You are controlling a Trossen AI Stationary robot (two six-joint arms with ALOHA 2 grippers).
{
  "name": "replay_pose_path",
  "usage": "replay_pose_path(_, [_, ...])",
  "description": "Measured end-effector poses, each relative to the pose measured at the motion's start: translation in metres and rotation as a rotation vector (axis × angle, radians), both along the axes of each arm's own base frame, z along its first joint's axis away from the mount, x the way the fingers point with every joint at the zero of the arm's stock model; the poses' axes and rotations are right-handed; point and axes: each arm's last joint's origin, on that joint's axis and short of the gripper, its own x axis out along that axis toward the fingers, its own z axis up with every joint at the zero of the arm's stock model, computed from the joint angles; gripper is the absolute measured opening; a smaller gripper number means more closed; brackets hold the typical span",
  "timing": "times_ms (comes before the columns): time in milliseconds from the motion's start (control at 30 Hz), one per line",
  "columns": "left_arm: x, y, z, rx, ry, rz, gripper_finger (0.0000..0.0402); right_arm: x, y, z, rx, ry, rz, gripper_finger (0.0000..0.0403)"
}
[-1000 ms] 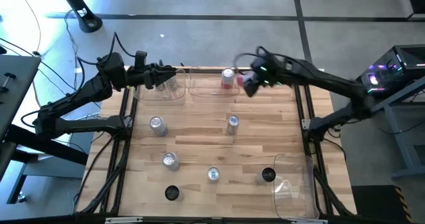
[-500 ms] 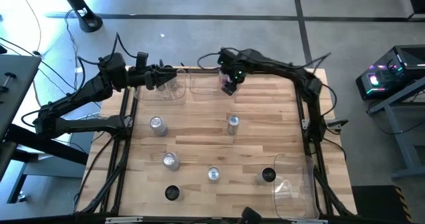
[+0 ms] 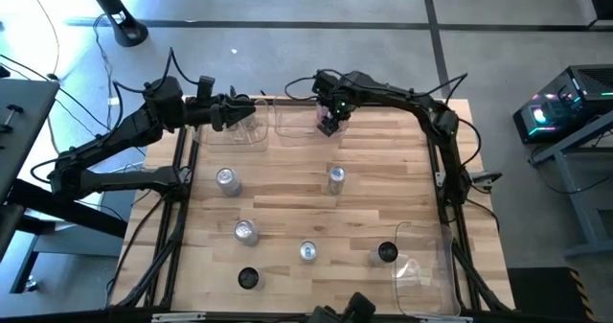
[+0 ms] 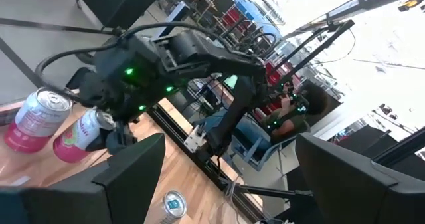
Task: Sort soda cans
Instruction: Put the pink-white soda can into the top right transparent bin, then put the top blue-white soda can into the top right transparent bin
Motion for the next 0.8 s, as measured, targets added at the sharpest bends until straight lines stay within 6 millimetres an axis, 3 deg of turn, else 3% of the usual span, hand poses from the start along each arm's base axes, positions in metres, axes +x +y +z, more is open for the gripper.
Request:
replay_pose_path(100, [0.000, 0.000, 0.000, 0.000, 0.000, 0.000, 0.0333, 0.002, -0.002, 0.000, -0.008, -0.035, -0.035, 0.0285])
replay_pose_path(300, [0.000, 0.000, 0.000, 0.001, 0.000, 0.000, 0.0333, 0.001, -0.002, 0.002, 0.001, -0.037, -0.039, 0.0385])
replay_pose_path(667, [0.000, 0.000, 0.000, 0.002, 0.000, -0.005, 0.0333, 0.000, -0.001, 0.002, 0.007, -0.028, -0.039, 0.0383])
replay_pose_path(800, [0.000, 0.000, 0.000, 0.001, 0.000, -0.006, 0.0333, -0.007, 0.002, 0.012, 0.016, 0.006, -0.033, 0.0384])
